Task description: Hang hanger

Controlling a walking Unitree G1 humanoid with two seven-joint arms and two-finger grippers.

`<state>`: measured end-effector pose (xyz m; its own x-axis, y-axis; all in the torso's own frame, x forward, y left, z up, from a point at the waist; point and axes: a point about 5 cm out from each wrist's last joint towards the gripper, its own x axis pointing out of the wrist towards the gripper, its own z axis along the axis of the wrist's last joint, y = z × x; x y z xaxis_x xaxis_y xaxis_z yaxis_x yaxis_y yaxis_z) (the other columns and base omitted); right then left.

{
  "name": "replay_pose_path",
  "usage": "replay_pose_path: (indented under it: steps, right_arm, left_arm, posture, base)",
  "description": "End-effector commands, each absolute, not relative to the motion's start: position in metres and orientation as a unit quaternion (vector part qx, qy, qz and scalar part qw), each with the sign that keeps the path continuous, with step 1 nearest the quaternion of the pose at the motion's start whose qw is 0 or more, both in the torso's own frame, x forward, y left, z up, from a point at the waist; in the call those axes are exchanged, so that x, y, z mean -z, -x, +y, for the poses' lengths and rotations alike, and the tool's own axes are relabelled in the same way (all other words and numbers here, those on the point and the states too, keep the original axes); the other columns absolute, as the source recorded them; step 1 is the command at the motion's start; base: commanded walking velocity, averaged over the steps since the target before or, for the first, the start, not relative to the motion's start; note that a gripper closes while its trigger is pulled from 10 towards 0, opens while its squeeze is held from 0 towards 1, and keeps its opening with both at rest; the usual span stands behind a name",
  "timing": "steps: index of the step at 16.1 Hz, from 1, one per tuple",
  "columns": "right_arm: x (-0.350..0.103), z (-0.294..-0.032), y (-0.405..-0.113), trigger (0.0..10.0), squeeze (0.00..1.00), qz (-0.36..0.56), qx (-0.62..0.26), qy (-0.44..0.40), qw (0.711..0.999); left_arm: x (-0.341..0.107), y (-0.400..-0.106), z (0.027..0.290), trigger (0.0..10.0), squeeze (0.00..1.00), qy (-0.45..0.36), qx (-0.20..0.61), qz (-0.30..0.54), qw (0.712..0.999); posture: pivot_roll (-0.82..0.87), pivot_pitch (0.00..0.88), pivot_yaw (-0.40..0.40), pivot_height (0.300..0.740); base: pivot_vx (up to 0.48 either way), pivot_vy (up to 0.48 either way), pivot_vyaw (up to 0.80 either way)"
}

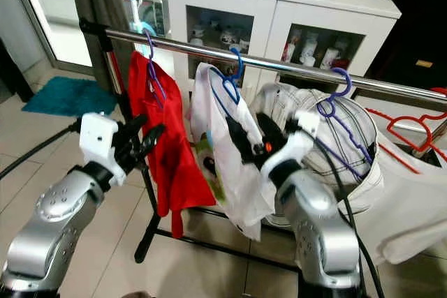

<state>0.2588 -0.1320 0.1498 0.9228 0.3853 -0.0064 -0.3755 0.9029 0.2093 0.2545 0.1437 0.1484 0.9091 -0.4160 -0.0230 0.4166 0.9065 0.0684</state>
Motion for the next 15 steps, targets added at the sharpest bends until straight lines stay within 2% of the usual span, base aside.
replay_pose_path:
  steps: [1, 7, 9, 10, 14, 15]
  right_arm:
    - [-0.1529, -0.1303, -0.2565, 10.0, 1.00, 0.023, -0.188, -0.090, 0.978]
    - [-0.1502, -0.1232, -0.2524, 10.0, 1.00, 0.031, -0.199, -0.053, 0.978]
    - [-0.1506, -0.1221, -0.2530, 10.0, 1.00, 0.031, -0.201, -0.056, 0.978]
    - [-0.1501, -0.1213, -0.2529, 10.0, 1.00, 0.034, -0.201, -0.060, 0.977]
    - [-0.1498, -0.1261, -0.2567, 10.0, 1.00, 0.022, -0.158, -0.065, 0.985]
    - [-0.1501, -0.1281, -0.2580, 10.0, 1.00, 0.020, -0.152, -0.101, 0.983]
  left_arm:
    - [-0.1467, -0.2514, 0.1440, 10.0, 0.00, -0.047, 0.210, 0.010, 0.977]
    - [-0.1471, -0.2514, 0.1388, 10.0, 0.00, -0.053, 0.206, 0.006, 0.977]
    - [-0.1429, -0.2518, 0.1395, 10.0, 0.00, -0.054, 0.205, 0.023, 0.977]
    - [-0.1445, -0.2520, 0.1394, 10.0, 0.00, -0.052, 0.207, 0.016, 0.977]
    - [-0.1460, -0.2553, 0.1389, 10.0, 0.00, -0.057, 0.205, 0.016, 0.977]
    - [-0.1462, -0.2563, 0.1389, 10.0, 0.00, -0.059, 0.204, 0.017, 0.977]
  posture:
    - [0.03, 0.000, -0.042, 0.740]
    - [0.02, 0.000, -0.042, 0.740]
    - [0.02, 0.000, -0.038, 0.740]
    - [0.03, 0.000, -0.038, 0.740]
    - [0.02, 0.000, -0.035, 0.740]
    - [0.02, 0.000, -0.035, 0.740]
  base:
    - [0.000, 0.000, 0.00]
    - [0.000, 0.000, 0.00]
    - [0.000, 0.000, 0.65]
    - [0.000, 0.319, 0.80]
    - [0.000, 0.357, 0.00]
    - [0.000, 0.356, 0.00]
